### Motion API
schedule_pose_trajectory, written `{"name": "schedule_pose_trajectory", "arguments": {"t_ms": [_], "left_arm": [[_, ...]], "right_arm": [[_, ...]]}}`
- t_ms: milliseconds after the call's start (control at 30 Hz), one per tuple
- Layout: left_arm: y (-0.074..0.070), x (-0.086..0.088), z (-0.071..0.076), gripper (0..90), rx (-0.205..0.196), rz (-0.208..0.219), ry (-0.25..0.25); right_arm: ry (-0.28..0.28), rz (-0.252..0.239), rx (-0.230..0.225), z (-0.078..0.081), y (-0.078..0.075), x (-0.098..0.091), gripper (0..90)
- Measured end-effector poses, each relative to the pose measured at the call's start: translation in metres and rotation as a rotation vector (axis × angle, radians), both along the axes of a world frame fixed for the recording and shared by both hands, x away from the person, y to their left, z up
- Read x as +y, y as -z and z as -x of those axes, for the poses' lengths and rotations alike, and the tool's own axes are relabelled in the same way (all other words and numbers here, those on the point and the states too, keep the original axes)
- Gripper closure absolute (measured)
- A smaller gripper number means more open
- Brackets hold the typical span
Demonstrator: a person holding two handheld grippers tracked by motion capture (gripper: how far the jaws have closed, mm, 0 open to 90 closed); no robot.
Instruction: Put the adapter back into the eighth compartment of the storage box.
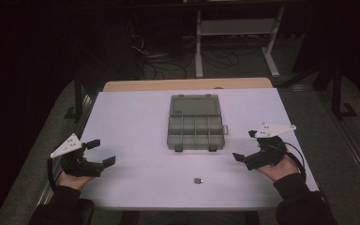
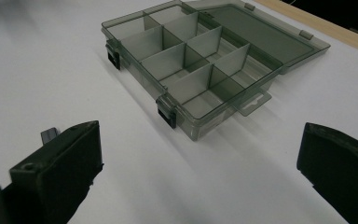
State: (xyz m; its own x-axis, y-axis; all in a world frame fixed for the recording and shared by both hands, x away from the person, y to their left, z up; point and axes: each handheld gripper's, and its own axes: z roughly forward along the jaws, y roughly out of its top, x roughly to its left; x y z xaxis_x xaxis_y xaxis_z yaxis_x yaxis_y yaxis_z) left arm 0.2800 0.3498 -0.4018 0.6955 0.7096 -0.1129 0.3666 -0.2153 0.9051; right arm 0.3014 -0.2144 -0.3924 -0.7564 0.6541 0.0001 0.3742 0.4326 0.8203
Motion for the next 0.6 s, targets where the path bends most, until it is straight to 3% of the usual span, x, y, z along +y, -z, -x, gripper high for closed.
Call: {"name": "schedule_pose_trajectory", "arguments": {"t_ms": [600], "left_arm": [[0.000,0.000,0.000,0.0,-0.001,0.002,-0.003]], "right_arm": [[-0.052,0.021,0.006,0.001,-0.002,0.016,0.0]]}}
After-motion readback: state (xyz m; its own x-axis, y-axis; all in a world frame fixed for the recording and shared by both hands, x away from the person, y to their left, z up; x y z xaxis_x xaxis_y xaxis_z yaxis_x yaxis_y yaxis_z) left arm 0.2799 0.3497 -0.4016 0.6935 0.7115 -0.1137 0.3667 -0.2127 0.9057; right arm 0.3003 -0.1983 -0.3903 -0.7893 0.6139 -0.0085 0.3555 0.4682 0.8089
